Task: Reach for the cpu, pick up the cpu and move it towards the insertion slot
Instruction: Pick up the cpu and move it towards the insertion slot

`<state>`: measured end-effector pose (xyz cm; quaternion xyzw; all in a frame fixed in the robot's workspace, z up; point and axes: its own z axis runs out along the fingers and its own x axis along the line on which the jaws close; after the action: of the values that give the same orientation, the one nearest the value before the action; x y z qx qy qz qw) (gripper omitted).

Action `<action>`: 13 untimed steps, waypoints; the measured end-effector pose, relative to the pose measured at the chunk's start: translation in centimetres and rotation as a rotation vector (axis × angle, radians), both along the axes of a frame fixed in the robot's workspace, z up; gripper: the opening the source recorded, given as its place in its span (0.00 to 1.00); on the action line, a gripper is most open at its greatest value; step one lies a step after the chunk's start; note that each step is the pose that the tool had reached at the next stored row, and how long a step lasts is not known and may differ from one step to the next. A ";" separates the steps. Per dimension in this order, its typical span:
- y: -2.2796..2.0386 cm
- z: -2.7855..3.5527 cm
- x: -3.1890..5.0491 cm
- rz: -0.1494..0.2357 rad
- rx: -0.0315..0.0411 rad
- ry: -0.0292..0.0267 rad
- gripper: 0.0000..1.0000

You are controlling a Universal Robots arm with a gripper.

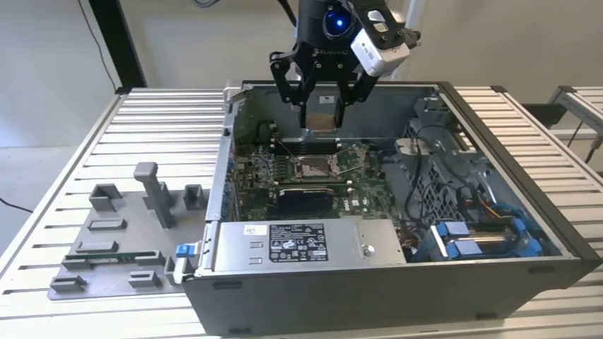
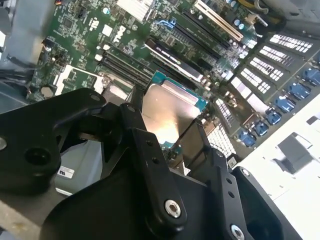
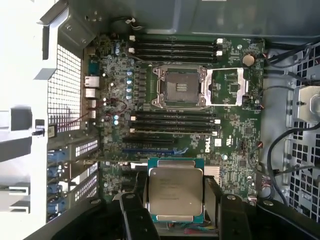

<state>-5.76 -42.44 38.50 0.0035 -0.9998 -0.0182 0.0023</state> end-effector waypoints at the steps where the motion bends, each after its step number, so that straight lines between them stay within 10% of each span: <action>1: 0.12 -0.01 0.00 0.000 0.0000 0.0000 0.00; 13: 1.47 -0.10 0.00 -0.003 -0.0001 0.0000 0.00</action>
<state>-5.76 -40.98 38.40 0.0020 -0.9998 -0.0182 0.0023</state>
